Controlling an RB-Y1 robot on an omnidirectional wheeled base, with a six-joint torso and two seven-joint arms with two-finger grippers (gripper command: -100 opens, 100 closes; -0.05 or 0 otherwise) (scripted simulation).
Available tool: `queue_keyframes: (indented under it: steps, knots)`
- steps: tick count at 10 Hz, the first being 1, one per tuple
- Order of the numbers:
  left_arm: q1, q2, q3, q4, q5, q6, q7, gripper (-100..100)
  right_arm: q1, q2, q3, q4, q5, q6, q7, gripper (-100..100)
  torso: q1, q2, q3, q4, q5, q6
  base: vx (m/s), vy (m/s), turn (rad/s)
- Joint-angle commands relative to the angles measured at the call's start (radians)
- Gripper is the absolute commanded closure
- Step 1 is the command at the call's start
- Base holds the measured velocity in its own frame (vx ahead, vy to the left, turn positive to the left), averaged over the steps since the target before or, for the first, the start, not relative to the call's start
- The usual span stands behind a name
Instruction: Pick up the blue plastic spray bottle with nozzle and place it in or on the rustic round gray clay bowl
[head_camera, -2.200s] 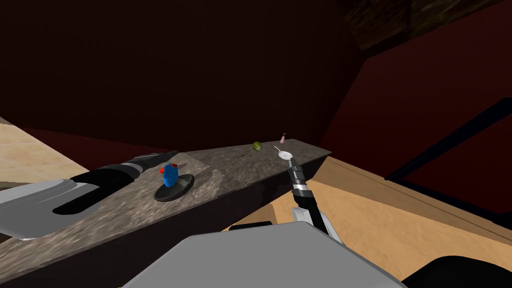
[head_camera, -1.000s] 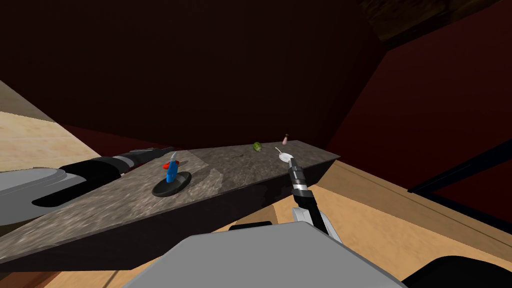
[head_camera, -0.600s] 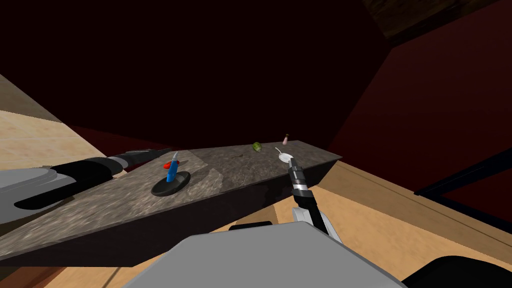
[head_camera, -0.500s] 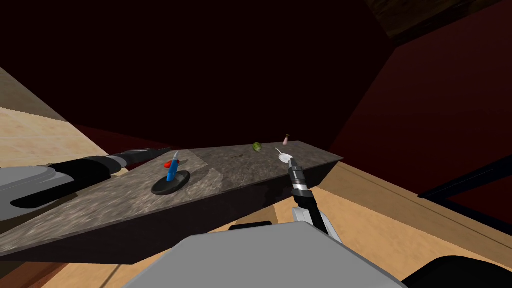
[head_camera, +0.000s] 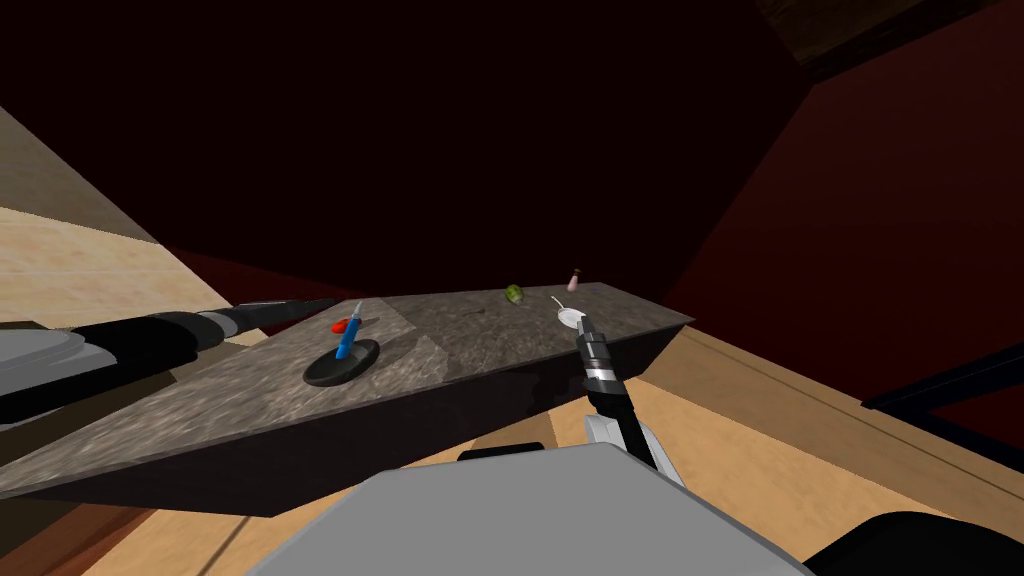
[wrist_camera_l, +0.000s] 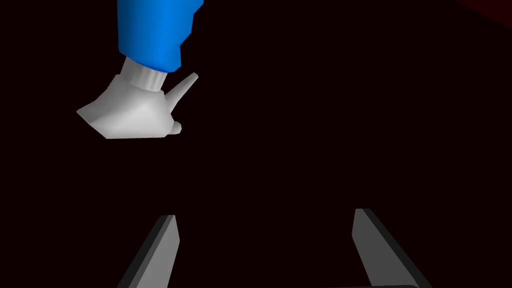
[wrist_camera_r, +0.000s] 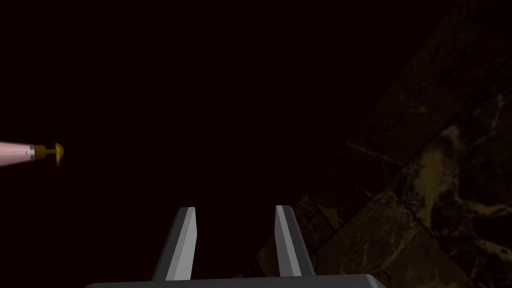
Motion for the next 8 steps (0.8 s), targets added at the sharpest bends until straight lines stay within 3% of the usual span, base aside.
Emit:
queue_keyframes:
  steps: [1, 3, 4, 5, 8]
  knots:
    - [-0.02, 0.002, -0.005, 0.05, -0.037, -0.05, 0.027, -100, 0.0, 0.0, 0.0, 0.0, 0.0, 0.0, 0.0, 0, 0.0, 0.0, 0.0, 0.0, 0.0, 0.0, 0.008, -0.08, -0.013]
    - [-0.02, 0.002, -0.005, 0.082, -0.037, -0.092, 0.027, -100, 0.0, 0.0, 0.0, 0.0, 0.0, 0.0, 0.0, 0, 0.004, 0.0, 0.0, 0.0, 0.001, 0.0, 0.007, -0.016, -0.011]
    - [-0.065, 0.018, -0.022, 0.122, -0.085, -0.129, 0.077, -100, 0.0, 0.0, 0.0, 0.0, 0.0, 0.0, 0.0, 0, 0.006, 0.0, 0.0, 0.0, 0.001, 0.0, 0.004, -0.091, 0.16]
    - [-0.088, 0.018, -0.022, 0.147, -0.112, -0.154, 0.101, -100, 0.0, 0.0, 0.0, 0.0, 0.0, 0.0, 0.0, 0, 0.001, 0.0, 0.0, 0.0, 0.001, -0.001, 0.007, -0.132, 0.099]
    - [-0.088, 0.018, -0.022, 0.216, -0.13, -0.227, 0.107, -100, 0.0, 0.0, 0.0, 0.0, 0.0, 0.0, 0.0, 0, 0.005, -0.001, 0.0, 0.0, 0.001, 0.0, 0.011, -0.024, -0.007]
